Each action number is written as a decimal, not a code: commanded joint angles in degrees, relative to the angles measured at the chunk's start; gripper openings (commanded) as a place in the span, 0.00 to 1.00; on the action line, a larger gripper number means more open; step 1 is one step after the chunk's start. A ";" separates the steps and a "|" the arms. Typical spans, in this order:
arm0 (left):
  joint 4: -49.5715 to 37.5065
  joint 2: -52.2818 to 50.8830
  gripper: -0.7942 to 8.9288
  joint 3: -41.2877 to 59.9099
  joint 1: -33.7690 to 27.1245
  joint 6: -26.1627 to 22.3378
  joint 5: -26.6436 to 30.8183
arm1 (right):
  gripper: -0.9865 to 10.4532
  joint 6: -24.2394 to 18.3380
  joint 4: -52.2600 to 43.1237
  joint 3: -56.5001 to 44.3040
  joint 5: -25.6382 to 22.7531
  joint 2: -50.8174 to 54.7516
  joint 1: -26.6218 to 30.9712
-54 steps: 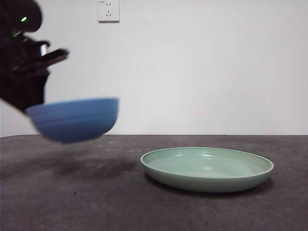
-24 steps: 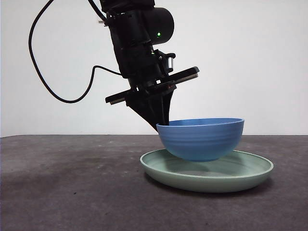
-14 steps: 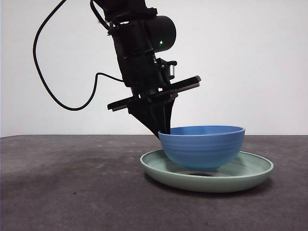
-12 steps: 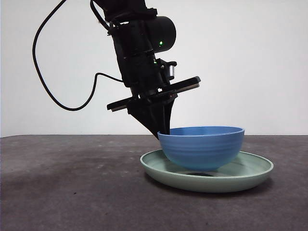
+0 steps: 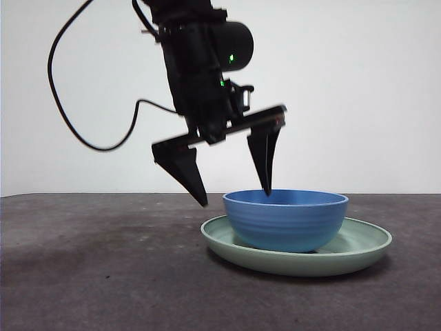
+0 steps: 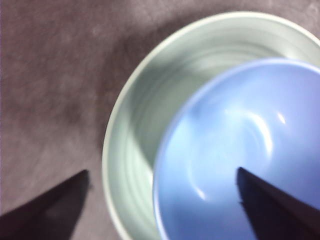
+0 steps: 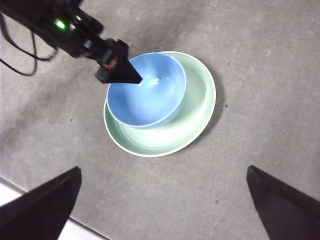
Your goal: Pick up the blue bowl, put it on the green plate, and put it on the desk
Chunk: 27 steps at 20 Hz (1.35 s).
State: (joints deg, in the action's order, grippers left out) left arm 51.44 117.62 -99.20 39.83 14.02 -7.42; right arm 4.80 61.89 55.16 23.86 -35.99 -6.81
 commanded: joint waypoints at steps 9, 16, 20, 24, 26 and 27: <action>18.05 -7.04 0.70 -16.68 -2.45 -7.69 1.55 | 0.62 0.52 -0.55 1.22 0.11 -0.17 -0.24; 24.09 -22.16 0.70 -13.90 -4.24 -11.34 1.44 | 0.62 0.63 -0.55 1.22 0.11 -0.24 -0.24; 21.29 -34.80 0.70 -1.38 -7.87 -11.93 1.44 | 0.62 0.63 -0.87 1.22 0.11 -0.90 -0.24; 15.02 -47.71 0.70 13.88 -10.91 -11.47 1.44 | 0.62 0.59 -1.68 1.22 0.13 -3.48 -0.24; 12.11 -52.63 0.70 19.96 -11.10 -11.45 1.44 | 0.62 0.57 -2.03 1.22 0.26 -5.81 -0.24; 10.71 -54.71 0.70 22.64 -11.10 -11.45 1.44 | 0.62 0.57 -2.03 1.22 0.42 -7.19 -0.24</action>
State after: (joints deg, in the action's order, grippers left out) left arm 62.65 62.13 -75.92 28.51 2.83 -6.04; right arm 4.91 60.53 55.27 24.14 -42.92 -6.81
